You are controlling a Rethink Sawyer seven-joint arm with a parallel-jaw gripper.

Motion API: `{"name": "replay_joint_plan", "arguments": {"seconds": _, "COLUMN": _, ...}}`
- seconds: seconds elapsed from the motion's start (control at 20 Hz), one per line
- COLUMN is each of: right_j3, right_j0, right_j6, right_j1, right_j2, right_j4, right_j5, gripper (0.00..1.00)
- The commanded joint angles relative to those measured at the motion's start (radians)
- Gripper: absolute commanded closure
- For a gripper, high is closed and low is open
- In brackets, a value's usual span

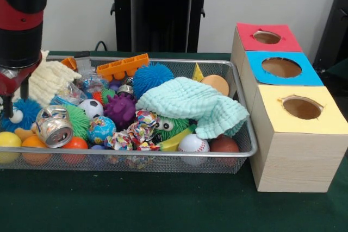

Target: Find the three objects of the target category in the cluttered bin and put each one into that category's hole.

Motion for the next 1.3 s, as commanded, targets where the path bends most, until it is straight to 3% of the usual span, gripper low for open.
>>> {"name": "replay_joint_plan", "arguments": {"seconds": 0.05, "right_j3": 0.067, "right_j0": -0.017, "right_j6": -0.177, "right_j1": 0.066, "right_j2": 0.084, "right_j4": 0.005, "right_j5": 0.064, "gripper": 0.0}}
{"name": "replay_joint_plan", "arguments": {"seconds": 0.75, "right_j3": -0.019, "right_j0": -0.043, "right_j6": -0.205, "right_j1": 0.16, "right_j2": 0.106, "right_j4": -0.033, "right_j5": 0.031, "gripper": 0.0}}
{"name": "replay_joint_plan", "arguments": {"seconds": 1.3, "right_j3": -0.078, "right_j0": -0.041, "right_j6": -0.223, "right_j1": 0.184, "right_j2": 0.09, "right_j4": -0.087, "right_j5": 0.011, "gripper": 0.0}}
